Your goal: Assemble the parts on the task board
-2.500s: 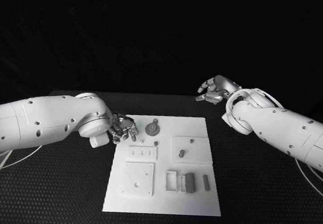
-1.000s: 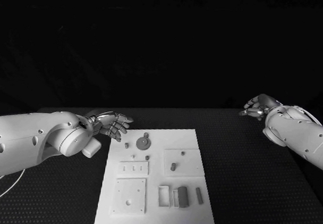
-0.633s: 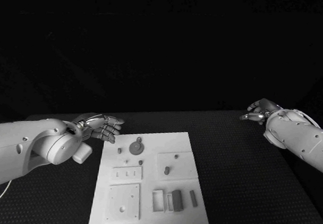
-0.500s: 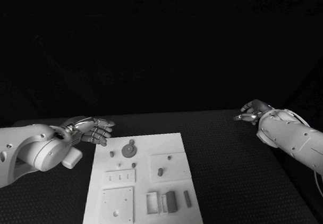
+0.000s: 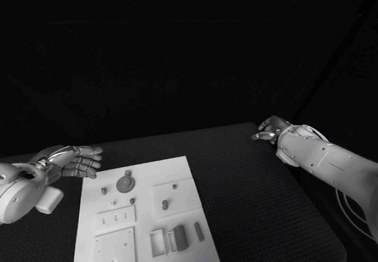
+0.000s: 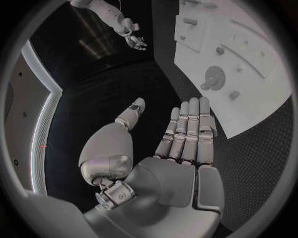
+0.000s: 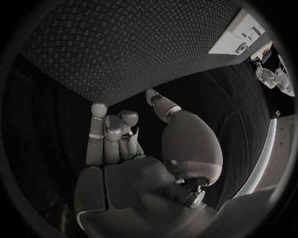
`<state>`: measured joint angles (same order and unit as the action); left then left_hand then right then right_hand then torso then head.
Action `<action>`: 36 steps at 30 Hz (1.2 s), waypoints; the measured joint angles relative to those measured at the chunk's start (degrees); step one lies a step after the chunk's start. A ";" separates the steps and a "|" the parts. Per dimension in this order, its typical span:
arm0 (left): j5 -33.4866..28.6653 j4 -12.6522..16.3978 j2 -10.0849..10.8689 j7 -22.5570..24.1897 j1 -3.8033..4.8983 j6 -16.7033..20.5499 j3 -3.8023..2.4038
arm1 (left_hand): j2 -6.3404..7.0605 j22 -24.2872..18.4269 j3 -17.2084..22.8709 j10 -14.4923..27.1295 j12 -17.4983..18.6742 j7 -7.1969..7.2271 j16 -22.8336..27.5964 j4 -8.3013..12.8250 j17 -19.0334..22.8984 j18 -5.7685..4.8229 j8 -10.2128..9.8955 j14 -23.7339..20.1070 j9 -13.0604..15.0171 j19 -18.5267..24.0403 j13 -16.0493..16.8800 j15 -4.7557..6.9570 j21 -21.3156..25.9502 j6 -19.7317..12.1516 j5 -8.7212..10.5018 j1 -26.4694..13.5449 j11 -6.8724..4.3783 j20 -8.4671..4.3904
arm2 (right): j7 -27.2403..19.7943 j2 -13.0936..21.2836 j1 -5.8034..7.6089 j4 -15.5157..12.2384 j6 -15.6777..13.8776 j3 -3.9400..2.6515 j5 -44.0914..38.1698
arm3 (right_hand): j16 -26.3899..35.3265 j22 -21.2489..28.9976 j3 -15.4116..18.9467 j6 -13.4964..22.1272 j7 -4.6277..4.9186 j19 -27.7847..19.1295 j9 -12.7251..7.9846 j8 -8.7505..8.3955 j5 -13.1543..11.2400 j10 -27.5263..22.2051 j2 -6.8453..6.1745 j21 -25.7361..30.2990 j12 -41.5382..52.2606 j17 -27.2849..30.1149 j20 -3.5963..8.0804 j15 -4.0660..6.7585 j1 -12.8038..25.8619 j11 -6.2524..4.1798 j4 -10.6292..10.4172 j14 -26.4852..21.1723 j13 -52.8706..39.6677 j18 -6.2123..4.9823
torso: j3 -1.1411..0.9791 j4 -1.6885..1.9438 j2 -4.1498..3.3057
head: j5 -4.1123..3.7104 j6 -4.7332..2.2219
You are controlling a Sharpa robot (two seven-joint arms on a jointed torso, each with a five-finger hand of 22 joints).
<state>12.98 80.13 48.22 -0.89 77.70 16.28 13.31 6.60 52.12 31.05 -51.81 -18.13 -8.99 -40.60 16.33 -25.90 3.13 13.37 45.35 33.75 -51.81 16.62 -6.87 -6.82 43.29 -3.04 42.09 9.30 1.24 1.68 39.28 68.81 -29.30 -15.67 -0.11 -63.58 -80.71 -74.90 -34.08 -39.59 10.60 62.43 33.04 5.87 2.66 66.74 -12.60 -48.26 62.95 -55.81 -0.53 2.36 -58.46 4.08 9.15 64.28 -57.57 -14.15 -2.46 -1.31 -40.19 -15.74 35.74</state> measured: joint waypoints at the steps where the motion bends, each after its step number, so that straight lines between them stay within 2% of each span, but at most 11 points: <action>1: -0.14 -0.04 0.00 0.15 0.00 -0.04 0.00 | 0.00 0.00 0.00 -0.12 0.00 0.00 0.00 0.00 0.00 0.00 0.00 0.00 -0.05 0.00 -0.05 0.00 0.17 0.00 0.00 0.00 -0.11 0.00 | -0.12 0.03 -0.06 -0.08 0.00 0.00 0.17 | 0.00 0.00 0.00 0.00 0.00 0.00 0.00 0.06 0.00 0.00 0.00 0.00 0.07 0.00 0.00 0.00 0.00 0.00 0.00 0.00 0.00 0.00 | -0.03 0.00 0.01 | -0.54 -0.02; 6: -0.57 -0.14 -0.07 0.66 0.00 -0.22 0.02 | -0.28 -0.08 -0.15 -0.20 0.00 0.00 0.26 -0.15 0.05 -0.02 0.00 0.20 -0.06 0.00 -0.18 -0.20 0.21 0.00 0.00 0.28 -0.19 0.00 | -0.49 0.07 -0.35 -0.08 -0.01 -0.01 0.75 | 0.00 0.00 0.16 0.00 0.00 -0.01 0.07 0.12 0.00 0.00 0.00 0.00 0.06 0.00 -0.01 0.00 0.00 0.00 -0.16 0.00 0.00 0.00 | -0.04 0.04 0.02 | -3.77 -0.24; 10: -0.82 -0.20 -0.09 1.02 0.00 -0.41 0.03 | -0.28 -0.15 -0.15 -0.20 0.03 0.00 0.26 -0.15 0.05 -0.03 0.00 0.20 -0.12 0.00 -0.29 -0.20 0.21 0.00 0.00 0.28 -0.19 0.00 | -0.75 0.07 -0.57 0.16 -0.14 -0.01 1.32 | 0.00 0.00 0.21 -0.01 -0.01 -0.02 0.13 0.12 0.00 0.00 0.00 0.00 0.12 0.01 -0.02 0.00 0.00 -0.01 -0.21 0.00 0.01 0.00 | -0.04 0.10 -0.01 | -5.36 -0.54; 13: -0.98 -0.32 -0.09 1.26 -0.01 -0.52 0.03 | -0.28 -0.20 -0.15 -0.20 0.23 -0.20 0.31 -0.15 0.05 -0.03 0.00 0.20 -0.12 0.00 -0.35 -0.20 0.21 -0.20 0.00 0.28 -0.19 0.00 | -1.02 0.07 -0.59 0.18 -0.36 -0.01 1.81 | -0.22 0.00 0.39 -0.01 -0.02 -0.10 0.18 0.33 0.00 -0.01 0.00 0.00 0.28 0.01 -0.10 0.00 0.00 -0.02 -0.39 0.00 0.01 0.00 | -0.05 0.14 -0.03 | -6.07 -0.65; 19: -1.18 -0.47 -0.14 1.52 -0.01 -0.90 0.04 | -0.28 -0.42 -0.45 -0.21 0.52 -0.41 0.88 -0.13 0.11 -0.05 0.00 0.20 -0.34 0.00 -0.72 -0.20 0.61 -0.41 0.00 0.28 -0.18 0.00 | -1.26 -0.12 -0.60 0.99 -1.73 -0.01 2.99 | -0.22 0.00 0.58 0.29 -0.17 -0.13 0.14 0.27 0.00 -0.22 -0.35 0.00 0.28 0.01 -0.13 -0.16 0.35 0.03 -1.35 -0.16 0.07 0.00 | -0.03 0.15 -0.04 | -6.87 -0.78; 23: -1.26 -0.50 -0.21 1.62 -0.01 -1.24 0.04 | -0.13 -0.65 -0.57 -0.40 0.91 -0.62 1.40 -0.22 0.20 -0.06 0.00 -0.13 -0.52 0.34 -1.13 -0.53 1.05 -0.61 0.00 0.43 0.01 0.34 | -1.29 -0.12 -0.64 2.00 -2.64 -0.01 4.59 | -0.22 0.00 -0.50 4.33 -0.31 -0.32 -0.47 -1.58 0.00 -1.15 -1.71 0.00 0.28 0.10 -0.31 -0.77 1.50 0.73 -3.66 -0.77 0.26 0.00 | 0.04 0.19 -0.04 | -7.09 -0.69; 25: -1.29 -0.52 -0.20 1.69 -0.01 -1.38 0.04 | -0.05 -0.75 -0.74 -0.40 1.11 -0.62 1.55 -0.11 0.24 -0.07 0.00 -0.32 -0.53 0.52 -1.30 -0.72 1.22 -0.62 0.00 0.51 0.01 0.52 | -1.41 -0.07 -0.67 2.10 -3.06 -0.01 5.47 | -0.22 0.00 -0.79 4.75 -0.37 -0.32 -0.48 -1.62 0.00 -1.27 -1.89 0.01 0.28 0.10 -0.32 -0.82 1.43 0.84 -3.95 -0.82 0.26 0.00 | 0.04 0.20 -0.05 | -7.15 -0.68; 28: -1.33 -0.60 -0.14 1.89 -0.02 -1.53 0.04 | 0.43 -1.52 -0.89 2.59 3.36 -0.54 3.93 -0.26 1.17 -0.08 -0.30 -3.36 -0.91 2.96 -2.66 -2.08 2.78 -2.03 0.00 0.98 0.59 1.84 | -1.94 -0.10 -0.70 2.04 -3.80 -0.01 7.14 | -0.23 0.00 -1.60 9.89 -0.91 -0.42 -2.03 -2.34 0.00 -1.96 -3.43 0.25 0.28 0.13 -0.42 -0.78 1.47 0.51 -5.23 -1.14 0.34 0.00 | 0.04 0.16 -0.05 | -7.18 -0.66; 30: -1.38 -0.67 -0.13 2.09 -0.02 -1.55 0.04 | 0.65 -2.19 -0.96 5.14 4.95 0.20 5.83 -0.32 2.00 -0.15 -1.45 -5.98 -1.35 5.39 -3.69 -3.14 3.22 -4.33 0.00 1.17 0.73 2.84 | -2.60 -0.16 -0.71 2.00 -4.37 -0.01 8.54 | -0.26 0.00 -1.89 16.58 -1.59 -1.11 -5.59 -2.34 0.00 -3.22 -3.70 0.26 0.28 0.20 -0.66 0.42 1.43 -0.86 -6.33 -2.04 0.54 -0.01 | 0.04 0.13 -0.05 | -7.18 -0.62; 32: -1.50 -0.67 -0.13 2.32 -0.02 -1.54 0.04 | 0.82 -2.87 -1.12 7.15 6.19 1.19 7.47 -0.16 2.77 -0.21 -2.63 -8.28 -1.77 7.77 -4.52 -4.11 3.22 -6.96 0.00 1.00 0.69 3.76 | -3.58 -0.19 -0.71 1.96 -5.05 -0.01 10.19 | 0.03 0.00 -1.82 19.30 -3.11 -2.01 -6.77 -2.34 0.00 -3.68 -3.70 0.70 0.03 0.32 -0.77 2.01 1.43 -2.92 -6.55 -2.81 0.83 -1.43 | 0.04 0.11 -0.06 | -7.17 -0.60; 36: -1.75 -0.70 -0.14 2.68 -0.02 -1.52 0.04 | 1.47 -3.89 -1.27 9.51 7.74 2.14 9.47 -0.31 3.86 -0.18 -2.95 -11.14 -1.80 10.82 -5.66 -5.16 3.22 -8.87 0.00 1.25 0.55 4.82 | -5.61 -0.13 -0.67 1.85 -6.36 -0.01 13.44 | 1.44 0.00 -1.50 19.78 -5.19 -3.69 -5.09 -1.52 0.00 -4.69 -3.92 1.33 -1.34 0.92 -1.42 3.71 1.21 -4.72 -6.88 -4.56 1.65 -1.80 | 0.04 0.11 -0.07 | -7.27 -0.75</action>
<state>11.23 79.43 48.08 1.79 77.69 14.76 13.36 8.07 48.22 29.78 -42.30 -10.40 -6.85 -31.12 16.02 -22.04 2.95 10.42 34.21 31.95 -41.00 10.96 -12.03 -3.60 34.42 -3.04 43.34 9.85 6.06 -3.93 39.16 68.14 -27.45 -22.03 -0.12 -50.14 -79.27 -74.90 -35.58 -19.81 5.41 58.73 27.95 4.35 2.66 62.05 -16.52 -46.93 61.61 -54.89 -1.96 6.07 -57.25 -0.64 2.28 59.72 -55.92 -15.95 -2.42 -1.20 -40.25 -23.01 35.00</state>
